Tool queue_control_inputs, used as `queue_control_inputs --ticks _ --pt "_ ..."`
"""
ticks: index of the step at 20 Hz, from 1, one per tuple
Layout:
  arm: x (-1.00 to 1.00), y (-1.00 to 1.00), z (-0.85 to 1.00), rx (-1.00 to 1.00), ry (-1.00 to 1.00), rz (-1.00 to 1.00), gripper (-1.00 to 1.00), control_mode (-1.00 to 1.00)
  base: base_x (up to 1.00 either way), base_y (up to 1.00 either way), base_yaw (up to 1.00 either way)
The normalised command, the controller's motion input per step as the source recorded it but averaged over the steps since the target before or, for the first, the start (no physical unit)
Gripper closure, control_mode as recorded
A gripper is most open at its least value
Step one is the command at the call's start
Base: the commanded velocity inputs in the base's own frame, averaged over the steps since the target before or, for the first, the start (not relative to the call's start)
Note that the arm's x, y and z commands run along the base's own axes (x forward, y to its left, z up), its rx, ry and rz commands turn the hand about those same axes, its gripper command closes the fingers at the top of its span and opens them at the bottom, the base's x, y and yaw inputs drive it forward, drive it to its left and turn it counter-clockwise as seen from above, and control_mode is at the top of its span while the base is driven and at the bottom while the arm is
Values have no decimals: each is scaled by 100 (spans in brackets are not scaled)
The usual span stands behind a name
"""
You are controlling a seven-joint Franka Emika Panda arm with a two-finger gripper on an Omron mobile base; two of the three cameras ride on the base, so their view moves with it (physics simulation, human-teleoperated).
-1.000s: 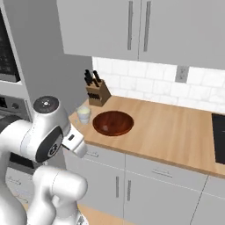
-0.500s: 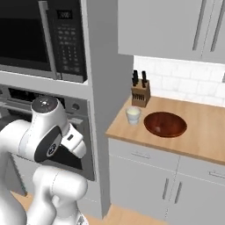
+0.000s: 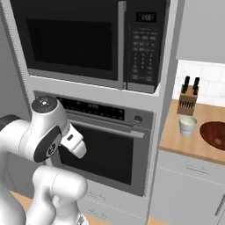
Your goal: Grab a lemon wedge from the fridge and one ice cube from the ice bowl, and put them in the glass of lemonade.
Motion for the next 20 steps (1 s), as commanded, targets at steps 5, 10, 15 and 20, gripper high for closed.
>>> queue_control_inputs --ticks 5,10,15,20 --pt "0 0 0 0 0 0 -100 100 0 100 0" --pt "0 0 0 0 0 0 -100 100 0 100 0" --pt "0 0 0 0 0 0 -100 100 0 100 0" --pt "0 0 0 0 0 0 -100 100 -2 100 0"
